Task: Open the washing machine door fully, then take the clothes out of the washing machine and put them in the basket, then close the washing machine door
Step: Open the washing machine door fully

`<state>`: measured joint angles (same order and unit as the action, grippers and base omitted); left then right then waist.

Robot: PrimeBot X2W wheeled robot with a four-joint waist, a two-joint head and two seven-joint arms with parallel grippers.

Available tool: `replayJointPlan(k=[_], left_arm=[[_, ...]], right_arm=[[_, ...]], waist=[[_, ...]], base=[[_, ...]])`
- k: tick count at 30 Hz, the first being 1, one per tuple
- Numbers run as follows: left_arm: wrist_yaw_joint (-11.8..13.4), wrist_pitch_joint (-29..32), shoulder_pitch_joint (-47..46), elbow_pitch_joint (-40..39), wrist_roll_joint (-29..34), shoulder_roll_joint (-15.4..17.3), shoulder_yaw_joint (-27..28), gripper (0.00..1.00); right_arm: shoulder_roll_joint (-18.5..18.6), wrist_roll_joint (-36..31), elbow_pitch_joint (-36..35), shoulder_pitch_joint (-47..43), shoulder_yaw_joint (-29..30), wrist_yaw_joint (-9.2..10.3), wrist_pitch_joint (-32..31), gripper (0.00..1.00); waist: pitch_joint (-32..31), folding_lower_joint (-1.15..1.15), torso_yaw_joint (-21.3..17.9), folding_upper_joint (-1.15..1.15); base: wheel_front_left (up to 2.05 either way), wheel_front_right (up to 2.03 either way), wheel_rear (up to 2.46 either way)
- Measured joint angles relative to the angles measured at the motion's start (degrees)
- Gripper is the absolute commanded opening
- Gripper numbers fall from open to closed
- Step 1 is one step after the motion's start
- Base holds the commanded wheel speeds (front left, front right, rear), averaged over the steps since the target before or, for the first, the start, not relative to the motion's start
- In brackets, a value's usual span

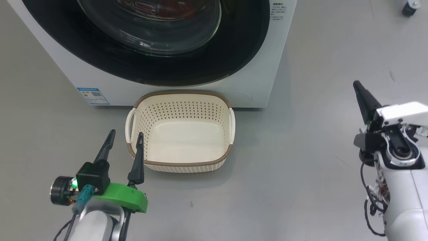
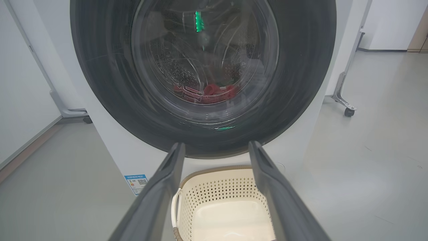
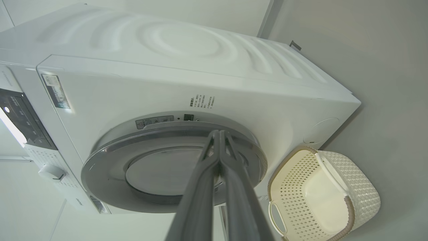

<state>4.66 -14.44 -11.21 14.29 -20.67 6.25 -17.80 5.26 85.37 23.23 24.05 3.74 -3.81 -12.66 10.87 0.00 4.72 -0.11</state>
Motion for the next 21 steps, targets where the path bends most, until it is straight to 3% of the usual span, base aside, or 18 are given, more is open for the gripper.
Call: replayJointPlan(k=[21], left_arm=[[-1.9,0.0,-6.8,-1.2,2.1,-2.2,-2.2,1.0]], right_arm=[[5.9,3.4,0.2,23.8,-1.2,7.58,-12.3,0.0]], waist=[[10.0,0.0,4.2,0.0]], base=[[0.0,0.0,0.0]])
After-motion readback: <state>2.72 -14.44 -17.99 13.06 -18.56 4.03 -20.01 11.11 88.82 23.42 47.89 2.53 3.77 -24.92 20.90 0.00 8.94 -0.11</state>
